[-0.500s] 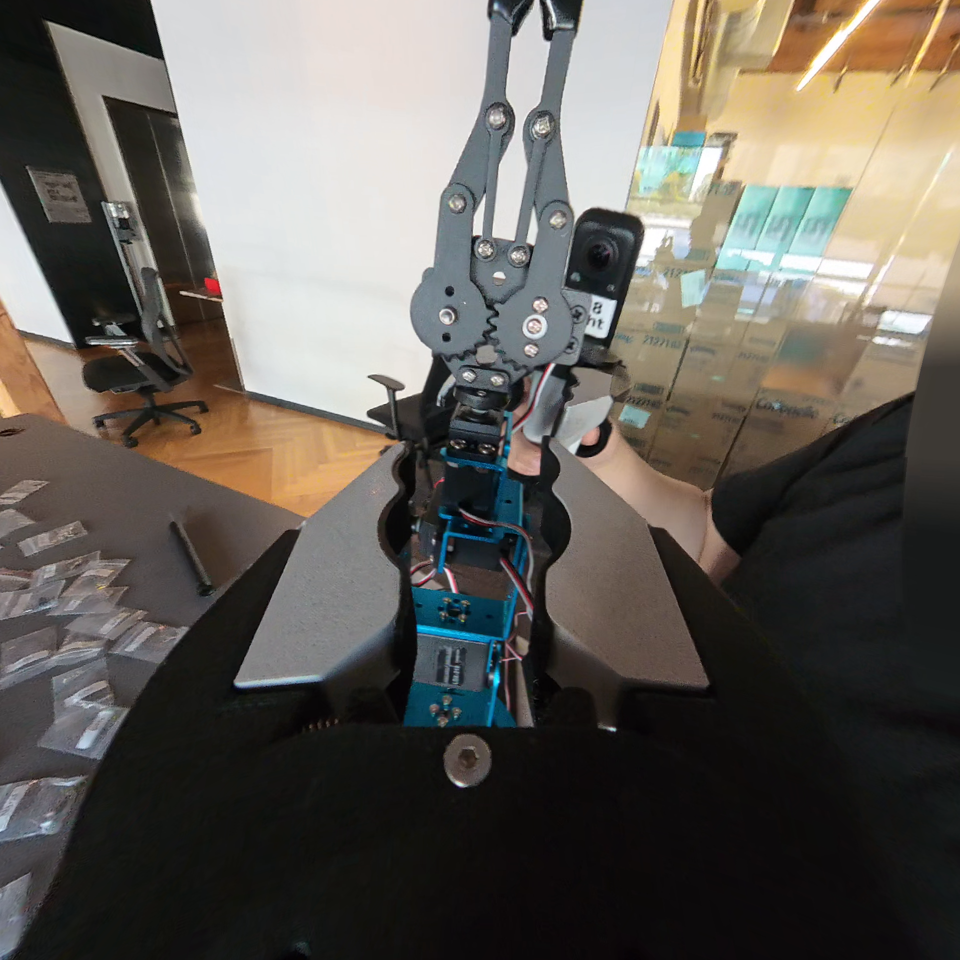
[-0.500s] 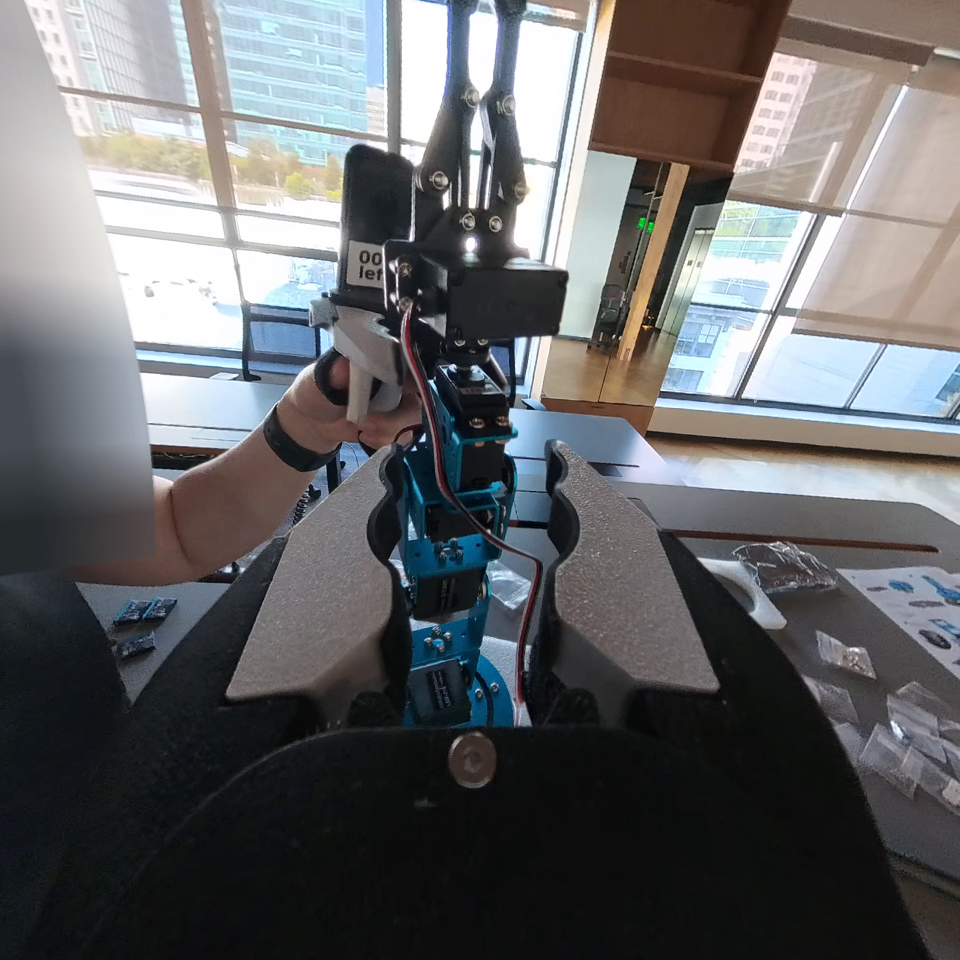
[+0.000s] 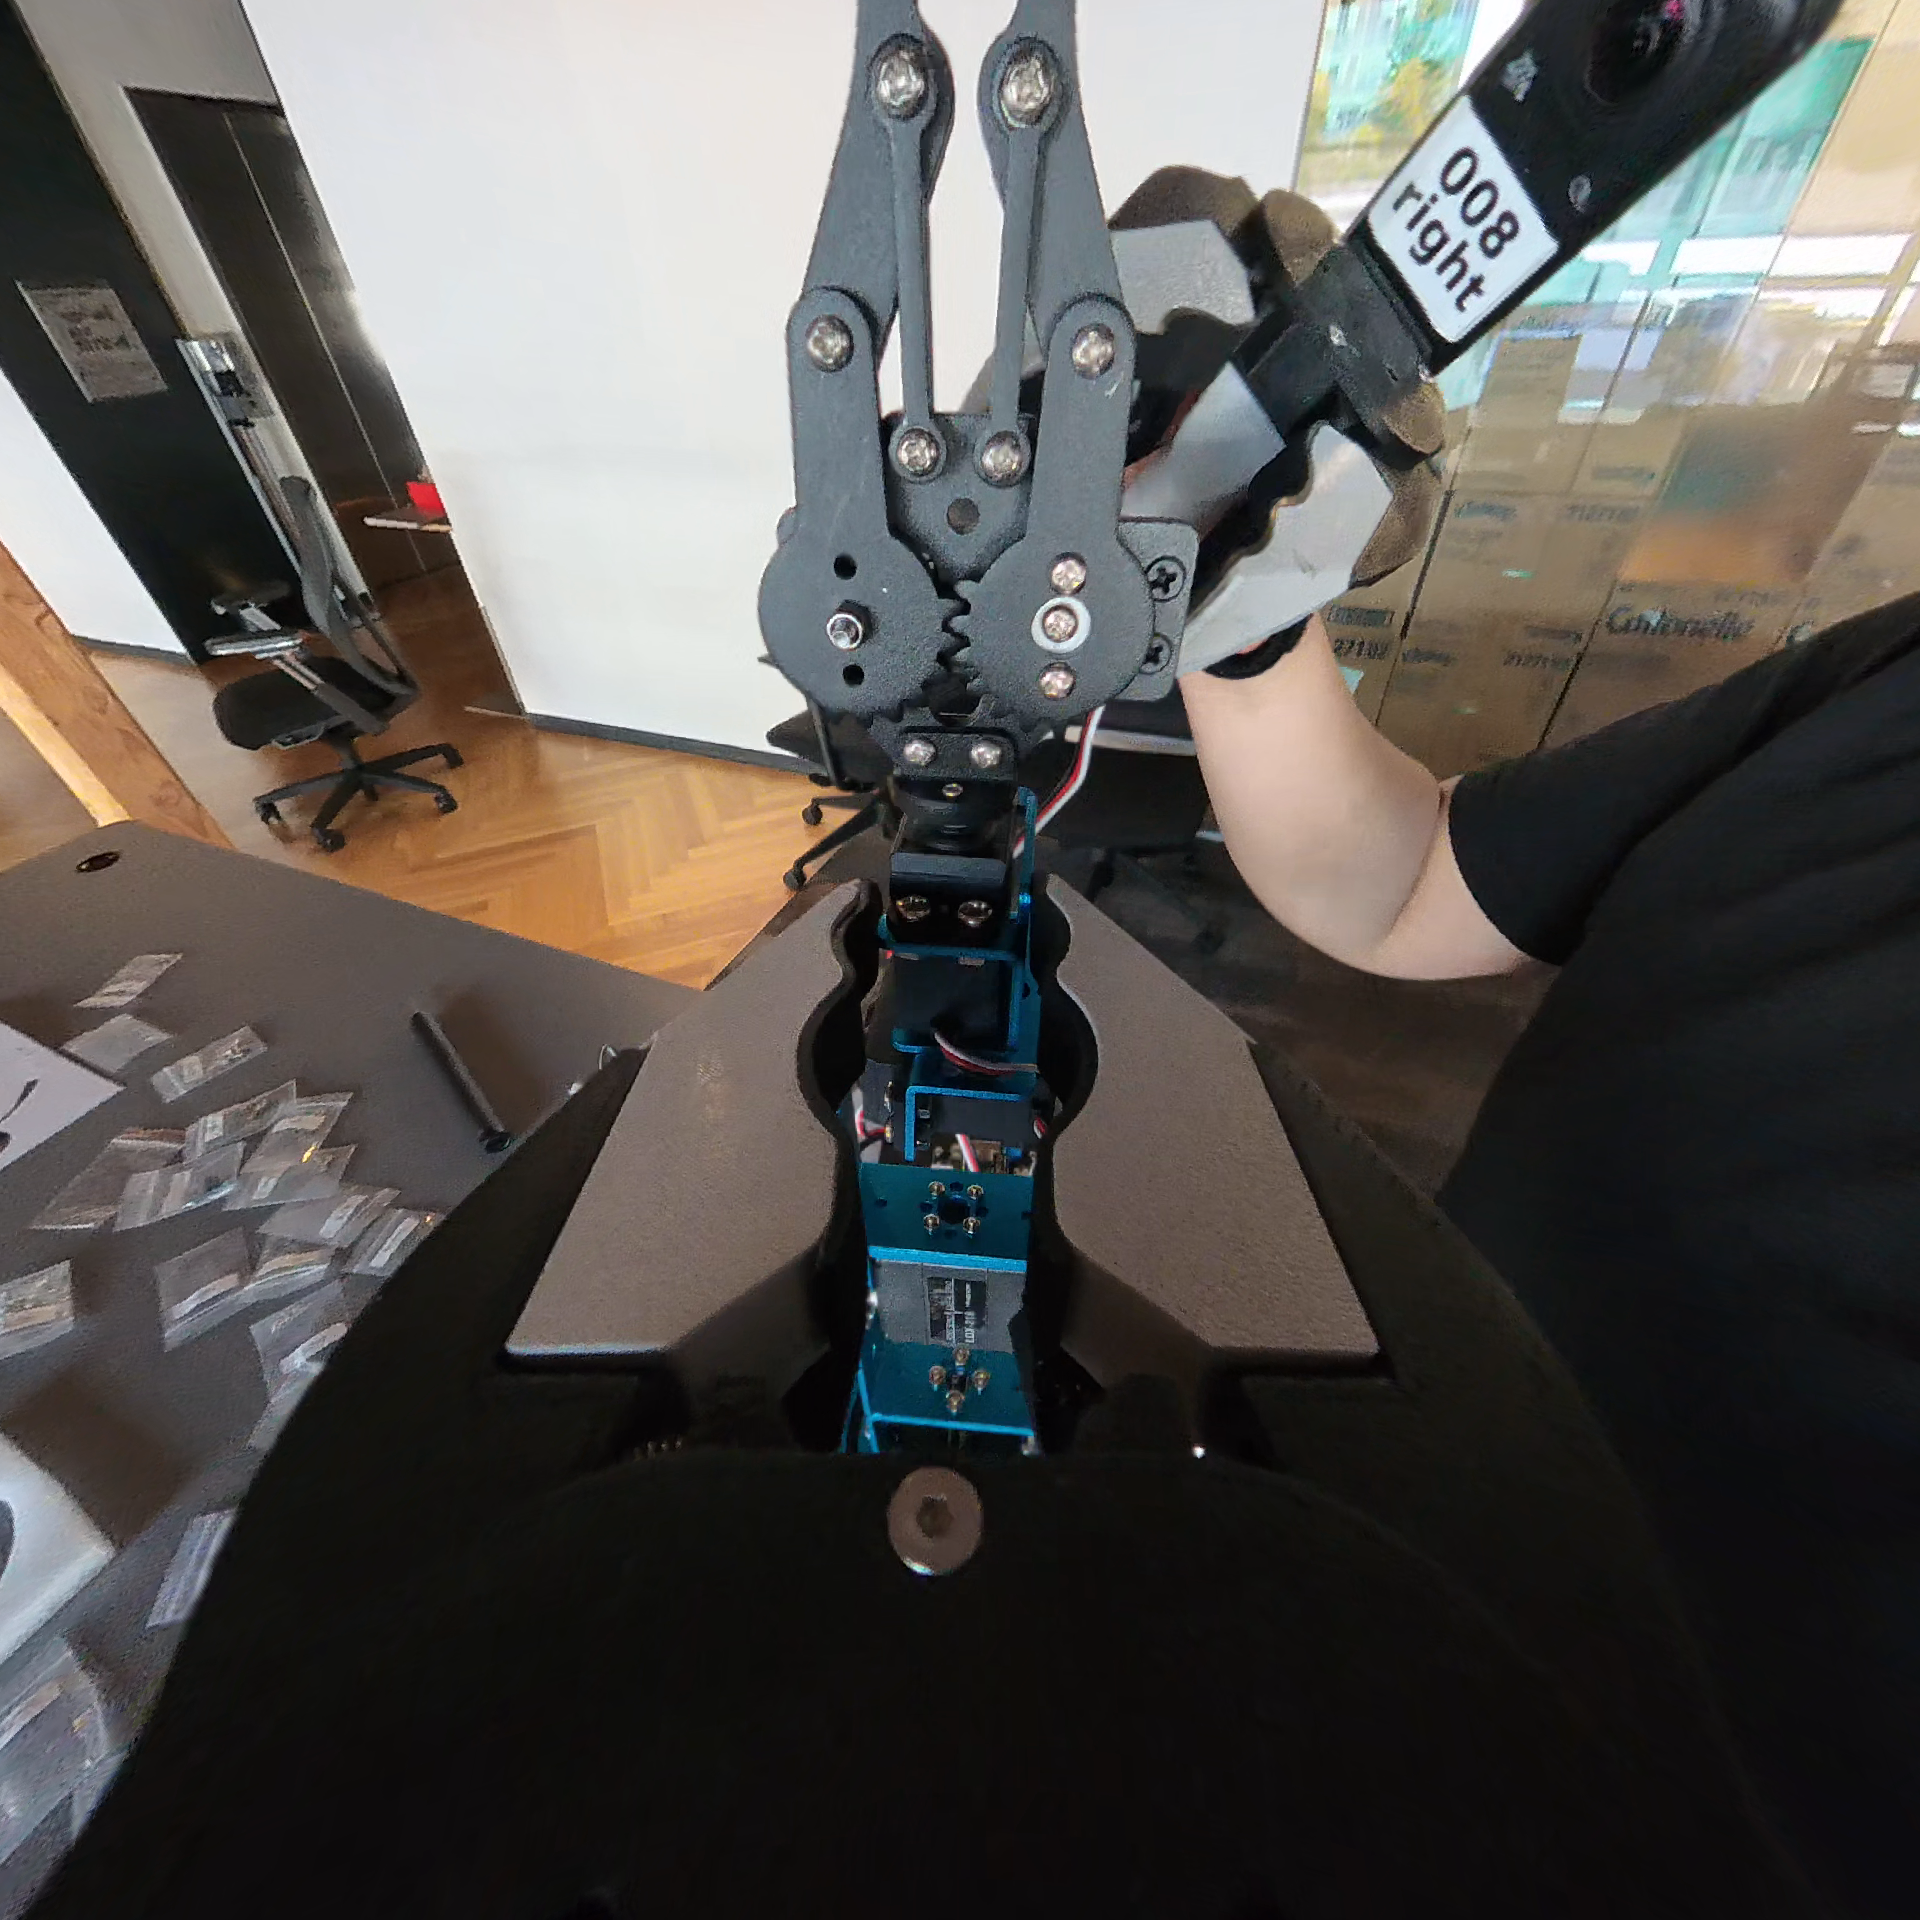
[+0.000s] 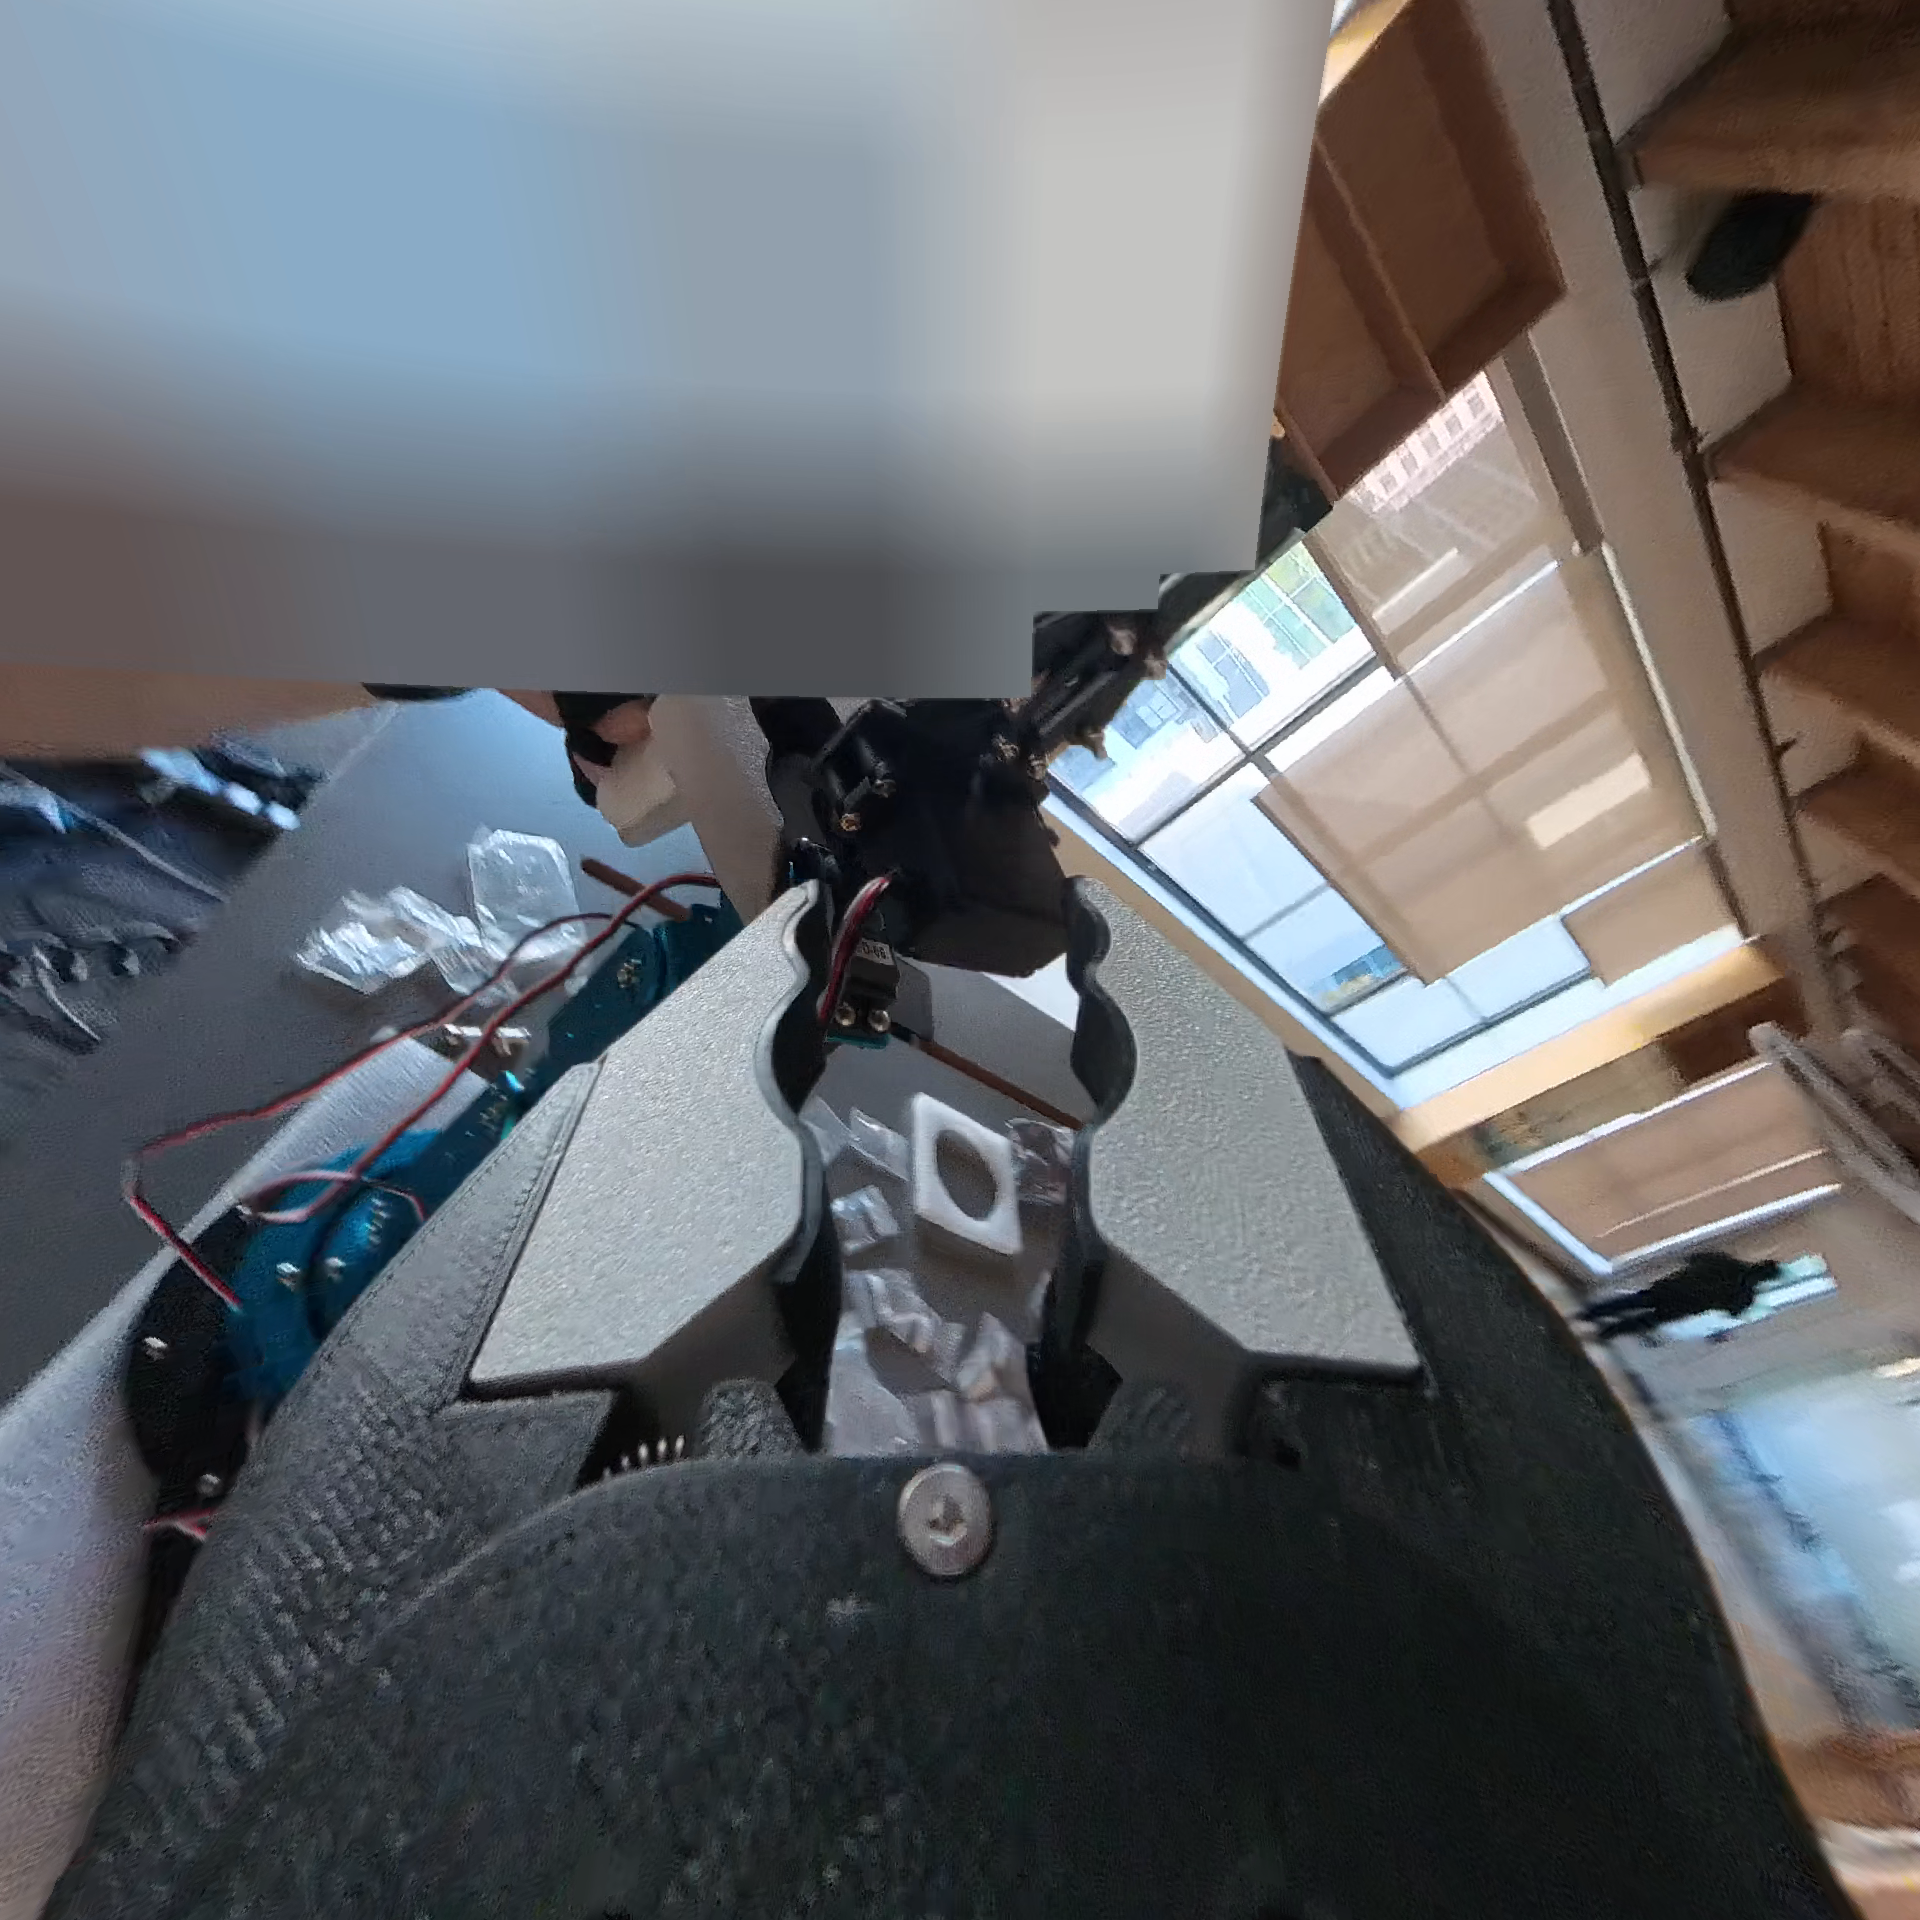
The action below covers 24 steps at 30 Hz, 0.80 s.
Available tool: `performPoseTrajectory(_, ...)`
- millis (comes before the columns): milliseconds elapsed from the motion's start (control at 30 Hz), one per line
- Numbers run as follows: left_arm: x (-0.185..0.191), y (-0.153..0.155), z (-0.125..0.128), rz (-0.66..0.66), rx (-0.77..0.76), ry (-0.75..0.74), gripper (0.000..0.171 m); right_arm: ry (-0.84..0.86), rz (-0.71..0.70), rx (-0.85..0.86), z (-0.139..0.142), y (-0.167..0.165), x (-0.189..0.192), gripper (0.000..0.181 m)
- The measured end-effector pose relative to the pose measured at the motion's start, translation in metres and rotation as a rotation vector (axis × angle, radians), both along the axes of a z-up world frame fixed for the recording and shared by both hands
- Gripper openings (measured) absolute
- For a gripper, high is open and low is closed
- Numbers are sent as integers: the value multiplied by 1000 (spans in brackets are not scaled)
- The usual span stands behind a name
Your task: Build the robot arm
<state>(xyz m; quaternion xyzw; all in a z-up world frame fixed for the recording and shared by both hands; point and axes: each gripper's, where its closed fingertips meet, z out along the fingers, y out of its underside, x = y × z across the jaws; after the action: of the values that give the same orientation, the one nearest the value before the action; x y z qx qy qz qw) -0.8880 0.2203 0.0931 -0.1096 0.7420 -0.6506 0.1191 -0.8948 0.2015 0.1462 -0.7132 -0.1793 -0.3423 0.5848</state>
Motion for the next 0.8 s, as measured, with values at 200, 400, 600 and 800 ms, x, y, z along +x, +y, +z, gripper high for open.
performPoseTrajectory(200, 0, 2, 1, -5, -64, -12, 25, -282, -117, -155, -3, 12, -1, 28)
performPoseTrajectory(400, -1, 6, 2, -18, -117, -31, 25, -324, -120, -204, 0, 19, -2, 22)
performPoseTrajectory(600, -2, 11, 2, -38, -204, -36, 25, -356, -101, -274, 1, 31, -5, 22)
performPoseTrajectory(800, -3, 17, -1, -36, -237, -38, 25, -367, -74, -315, 1, 47, -8, 23)
